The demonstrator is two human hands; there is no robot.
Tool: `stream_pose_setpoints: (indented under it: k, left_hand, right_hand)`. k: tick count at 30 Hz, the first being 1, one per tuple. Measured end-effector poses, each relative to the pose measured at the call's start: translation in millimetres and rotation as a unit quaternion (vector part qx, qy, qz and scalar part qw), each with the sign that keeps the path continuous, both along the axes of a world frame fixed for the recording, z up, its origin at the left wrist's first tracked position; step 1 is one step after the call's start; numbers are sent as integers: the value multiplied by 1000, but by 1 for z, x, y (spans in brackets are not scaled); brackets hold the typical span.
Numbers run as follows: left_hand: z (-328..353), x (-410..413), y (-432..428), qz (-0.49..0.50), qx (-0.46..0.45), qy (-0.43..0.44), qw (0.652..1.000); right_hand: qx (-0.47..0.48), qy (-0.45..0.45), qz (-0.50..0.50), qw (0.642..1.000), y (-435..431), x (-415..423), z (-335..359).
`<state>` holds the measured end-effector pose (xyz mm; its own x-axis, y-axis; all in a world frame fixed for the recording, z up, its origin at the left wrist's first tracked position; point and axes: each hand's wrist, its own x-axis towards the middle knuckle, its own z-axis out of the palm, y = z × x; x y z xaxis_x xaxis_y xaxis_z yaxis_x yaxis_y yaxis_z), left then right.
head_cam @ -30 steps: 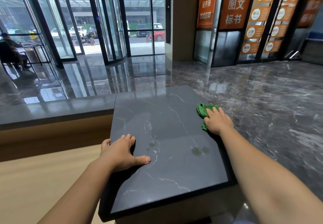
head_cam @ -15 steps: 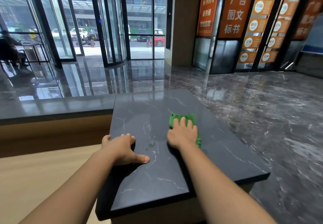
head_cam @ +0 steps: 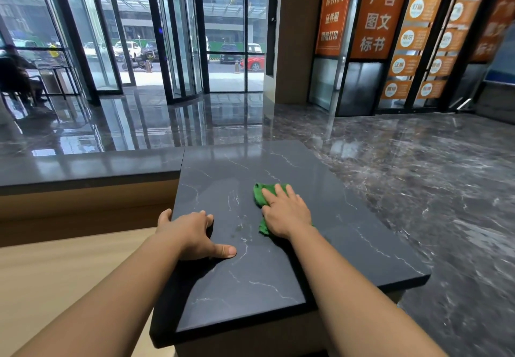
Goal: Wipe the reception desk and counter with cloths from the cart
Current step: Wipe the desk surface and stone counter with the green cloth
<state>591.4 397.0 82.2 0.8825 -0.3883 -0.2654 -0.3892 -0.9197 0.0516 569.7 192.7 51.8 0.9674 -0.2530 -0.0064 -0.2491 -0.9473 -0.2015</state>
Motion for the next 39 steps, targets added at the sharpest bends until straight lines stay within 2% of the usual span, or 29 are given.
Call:
stream_pose_setpoints:
  k: [9, 13, 17, 20, 25, 30, 32, 39]
  left_hand:
    - [-2, -1, 1, -4, -13, 5, 1000]
    - [-4, -2, 2, -10, -24, 5, 1000]
    - [-5, -2, 1, -11, -31, 4, 999]
    - [-5, -3, 0, -11, -35, 7, 999]
    - [-5, -2, -2, 2, -20, 8, 1000]
    - [-5, -1, -3, 10, -21, 9, 1000]
    - [-6, -2, -3, 11, -19, 9, 1000]
    - [-7, 1, -3, 21, -8, 10, 1000]
  right_hand:
    - [13, 8, -169, 985, -101, -25, 5]
    - [19, 8, -216, 976, -101, -29, 5]
    - [11, -7, -257, 966, -60, -32, 3]
    - [14, -23, -232, 972, -10, -36, 1]
    - [9, -42, -104, 994, 55, -33, -4]
    - [9, -30, 18, 999, 21, -43, -4]
    - [18, -26, 7, 999, -16, -55, -2]
    - [3, 0, -134, 991, -119, -97, 5]
